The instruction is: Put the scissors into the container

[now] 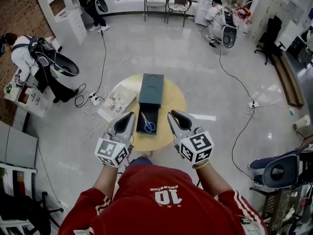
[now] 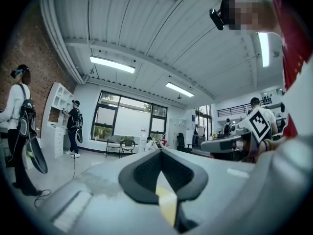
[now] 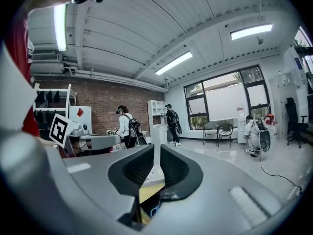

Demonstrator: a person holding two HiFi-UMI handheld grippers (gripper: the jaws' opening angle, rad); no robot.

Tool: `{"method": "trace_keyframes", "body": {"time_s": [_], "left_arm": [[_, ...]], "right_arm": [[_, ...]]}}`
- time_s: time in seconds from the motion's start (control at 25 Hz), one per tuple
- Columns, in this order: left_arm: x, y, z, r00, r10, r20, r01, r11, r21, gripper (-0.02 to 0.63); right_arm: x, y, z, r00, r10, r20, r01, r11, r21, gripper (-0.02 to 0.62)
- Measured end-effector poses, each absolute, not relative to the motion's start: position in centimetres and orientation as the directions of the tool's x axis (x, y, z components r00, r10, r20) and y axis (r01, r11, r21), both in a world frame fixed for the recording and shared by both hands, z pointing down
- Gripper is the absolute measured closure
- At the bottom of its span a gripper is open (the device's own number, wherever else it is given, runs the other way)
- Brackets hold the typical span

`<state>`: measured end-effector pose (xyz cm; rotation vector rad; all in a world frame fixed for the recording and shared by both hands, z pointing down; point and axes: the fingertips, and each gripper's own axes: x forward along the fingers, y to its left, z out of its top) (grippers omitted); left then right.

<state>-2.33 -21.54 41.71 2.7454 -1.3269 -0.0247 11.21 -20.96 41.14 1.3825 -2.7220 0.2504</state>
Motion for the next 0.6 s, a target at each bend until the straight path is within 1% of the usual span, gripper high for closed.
{"method": "trace_keyframes", "body": {"time_s": [0.16, 0.32, 0.48, 0.6], "left_arm": [[-2.3, -21.2, 41.2, 0.629, -0.777, 0.020, -0.776, -0.626, 0.085, 0.603], [-2.2, -20.9, 40.8, 0.635, -0.772, 0.014, -0.770, -0.632, 0.082, 0.603], [-2.4, -20.5, 40.7, 0.636, -0.772, 0.015, -0.770, -0.633, 0.082, 0.603], [-2.8, -20.4, 40.4, 0.638, -0.770, 0.012, -0.769, -0.635, 0.078, 0.603]], "right_arm": [[10.7, -20.6, 40.2, -0.592, -0.797, 0.122, -0.806, 0.582, -0.108, 0.565], [10.9, -20.8, 40.3, -0.583, -0.804, 0.117, -0.812, 0.572, -0.119, 0.594], [10.9, -20.9, 40.7, -0.575, -0.809, 0.122, -0.817, 0.563, -0.121, 0.594], [10.4, -20.8, 39.8, -0.573, -0.814, 0.097, -0.819, 0.564, -0.106, 0.594]]}}
